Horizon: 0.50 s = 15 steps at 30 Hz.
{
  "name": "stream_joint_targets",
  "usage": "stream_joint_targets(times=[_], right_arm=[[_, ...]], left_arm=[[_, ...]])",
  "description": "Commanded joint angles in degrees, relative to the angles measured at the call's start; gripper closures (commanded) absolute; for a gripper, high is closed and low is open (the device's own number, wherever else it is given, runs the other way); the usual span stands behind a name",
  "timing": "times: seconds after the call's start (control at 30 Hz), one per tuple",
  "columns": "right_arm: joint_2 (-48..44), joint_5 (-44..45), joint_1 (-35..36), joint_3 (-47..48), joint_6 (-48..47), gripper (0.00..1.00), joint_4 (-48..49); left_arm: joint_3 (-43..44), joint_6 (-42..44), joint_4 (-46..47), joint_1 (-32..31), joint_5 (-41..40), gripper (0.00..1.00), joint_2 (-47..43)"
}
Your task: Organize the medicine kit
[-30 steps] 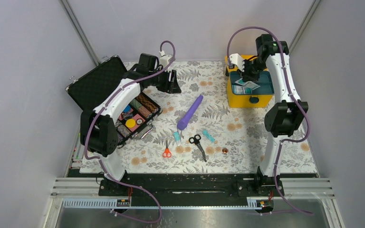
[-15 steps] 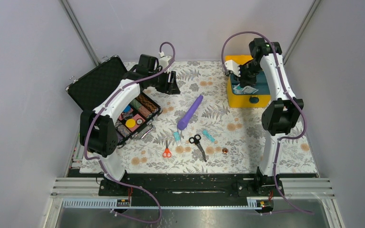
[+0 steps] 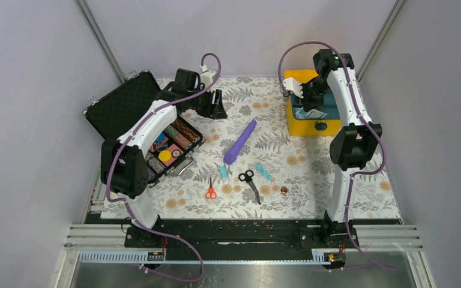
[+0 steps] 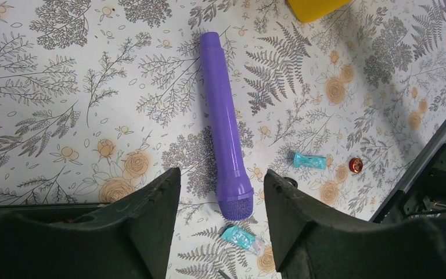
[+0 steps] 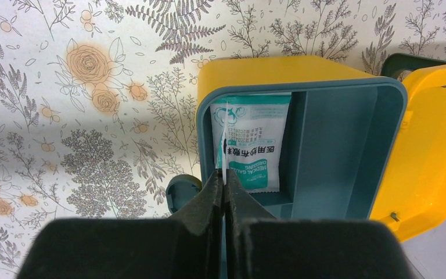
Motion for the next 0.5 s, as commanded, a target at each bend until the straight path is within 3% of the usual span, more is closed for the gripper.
stream_joint_targets(times=[0.0, 0.47], right_arm=[[0.7, 1.6, 1.0, 0.5, -1.8, 0.99, -1.6], [1.7, 4.9, 3.1, -0.2, -4.6, 0.95, -1.9]], left_arm=[[-0.8, 1.0, 1.4, 0.4, -1.0, 0.45, -2.9], [-0.7, 1.0, 1.4, 0.5, -1.1, 0.45, -3.0]])
